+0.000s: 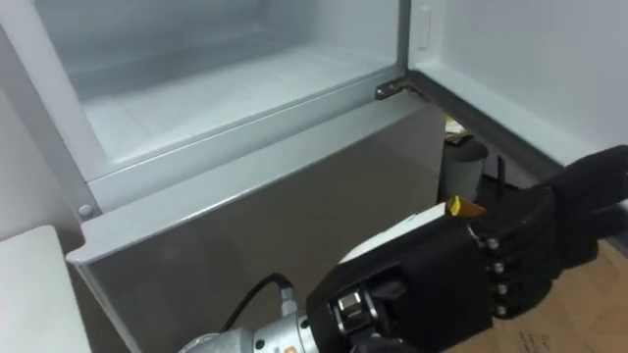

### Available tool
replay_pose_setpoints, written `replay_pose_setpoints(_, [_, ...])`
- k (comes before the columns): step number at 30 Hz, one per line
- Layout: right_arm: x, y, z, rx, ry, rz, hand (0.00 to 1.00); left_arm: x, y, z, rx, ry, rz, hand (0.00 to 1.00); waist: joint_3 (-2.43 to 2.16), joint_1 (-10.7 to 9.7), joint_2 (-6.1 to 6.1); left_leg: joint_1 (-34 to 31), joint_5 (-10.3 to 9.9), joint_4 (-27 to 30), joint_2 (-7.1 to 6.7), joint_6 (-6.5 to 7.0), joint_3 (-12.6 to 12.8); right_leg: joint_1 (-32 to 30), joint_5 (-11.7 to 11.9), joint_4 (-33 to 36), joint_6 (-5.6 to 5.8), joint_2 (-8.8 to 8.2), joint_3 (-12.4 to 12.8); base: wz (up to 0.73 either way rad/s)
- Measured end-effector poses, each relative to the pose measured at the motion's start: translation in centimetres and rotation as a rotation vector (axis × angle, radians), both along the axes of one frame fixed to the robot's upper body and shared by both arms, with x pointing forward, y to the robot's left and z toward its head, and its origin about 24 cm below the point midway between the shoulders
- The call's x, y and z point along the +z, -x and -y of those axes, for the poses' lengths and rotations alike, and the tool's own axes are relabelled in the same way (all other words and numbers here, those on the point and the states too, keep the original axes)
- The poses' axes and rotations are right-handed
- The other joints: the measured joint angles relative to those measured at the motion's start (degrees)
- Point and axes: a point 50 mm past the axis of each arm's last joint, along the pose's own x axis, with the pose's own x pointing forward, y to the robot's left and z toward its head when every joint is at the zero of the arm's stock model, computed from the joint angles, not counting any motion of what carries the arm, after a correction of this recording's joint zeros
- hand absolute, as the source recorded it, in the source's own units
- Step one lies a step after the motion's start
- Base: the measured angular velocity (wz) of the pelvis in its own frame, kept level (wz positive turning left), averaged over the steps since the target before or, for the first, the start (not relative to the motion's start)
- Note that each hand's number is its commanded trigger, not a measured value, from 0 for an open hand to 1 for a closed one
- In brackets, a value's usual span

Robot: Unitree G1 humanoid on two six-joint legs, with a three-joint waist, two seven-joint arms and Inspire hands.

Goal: Put the bottle in the upper fridge

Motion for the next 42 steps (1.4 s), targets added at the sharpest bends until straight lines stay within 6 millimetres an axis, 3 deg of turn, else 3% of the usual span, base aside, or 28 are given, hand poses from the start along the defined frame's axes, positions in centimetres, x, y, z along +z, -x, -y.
replay_pose_setpoints(5, [0.0, 0.3, 0.1, 0.007, 0.017, 0.002, 0.0, 0.5, 0.2, -1.1, 0.057, -0.005, 0.054, 0.0, -0.14, 3.38, -1.0, -1.69, 0.81, 0.08, -0.26, 0.41, -2.75, 0.11, -0.12, 0.0, 0.11, -1.08, -3.76, 0.42])
replay_pose_setpoints(7, [0.0, 0.1, 0.1, 0.007, 0.025, 0.007, 0.0, 1.2, 0.3, -2.0, 0.102, 0.02, 0.082, 0.0, -0.22, 4.95, -1.01, -2.33, 1.28, 0.0, -1.06, 0.64, -4.56, 0.24, -0.22, -0.07, 0.25, -1.66, -5.26, 0.41])
replay_pose_setpoints(10, [-0.1, 0.4, -0.1, 0.023, 0.03, -0.005, 0.0, 1.4, 0.4, -3.1, 0.16, 0.043, 0.096, 0.0, -0.34, 5.56, -1.28, -1.71, 1.46, -0.04, -1.2, 0.7, -6.96, 2.29, -0.57, -0.76, 0.47, -1.94, -7.04, 0.41])
replay_pose_setpoints(17, [-0.3, 0.9, -0.2, 0.063, 0.047, -0.009, 0.0, 1.2, -0.1, -5.5, 0.316, 0.024, 0.151, 0.0, -0.62, 8.27, -0.87, -1.13, 1.77, -0.02, -1.97, 0.79, -9.63, 4.42, -1.06, -0.97, 0.68, -2.45, -9.44, 0.23])
replay_pose_setpoints(22, [-0.5, 1.5, -0.5, 0.068, 0.049, -0.033, 0.0, 1.2, -0.6, -7.2, 0.427, 0.044, 0.153, 0.0, -0.68, 10.02, -0.94, -1.13, 2.06, 0.06, -2.61, 1.0, -10.64, 5.35, -1.57, -1.0, 0.87, -2.76, -9.8, 0.18])
replay_pose_setpoints(35, [-0.8, 2.5, -1.1, 0.126, 0.06, -0.053, 0.0, 1.9, 0.3, -11.6, 0.649, 0.124, 0.207, 0.0, -0.8, 13.73, -1.37, 0.28, 2.39, -0.04, -3.17, 1.23, -13.63, 7.8, -2.34, -0.98, 1.28, -3.42, -11.86, 0.12])
replay_pose_setpoints(37, [-0.9, 2.9, -1.2, 0.1, 0.057, -0.056, 0.0, 2.0, 0.0, -12.9, 0.741, 0.154, 0.195, 0.0, -0.81, 15.06, -1.38, 1.0, 2.39, -0.11, -3.12, 1.22, -13.62, 8.45, -2.41, -0.99, 1.31, -3.4, -11.33, -0.02])
replay_pose_setpoints(42, [-1.0, 3.4, -1.5, 0.079, 0.044, -0.063, 0.0, 2.7, 0.7, -15.5, 0.898, 0.235, 0.213, 0.0, -0.94, 16.11, -1.62, 1.19, 2.39, -0.05, -3.71, 1.23, -14.19, 8.84, -2.65, -1.02, 1.36, -3.49, -11.39, 0.06])
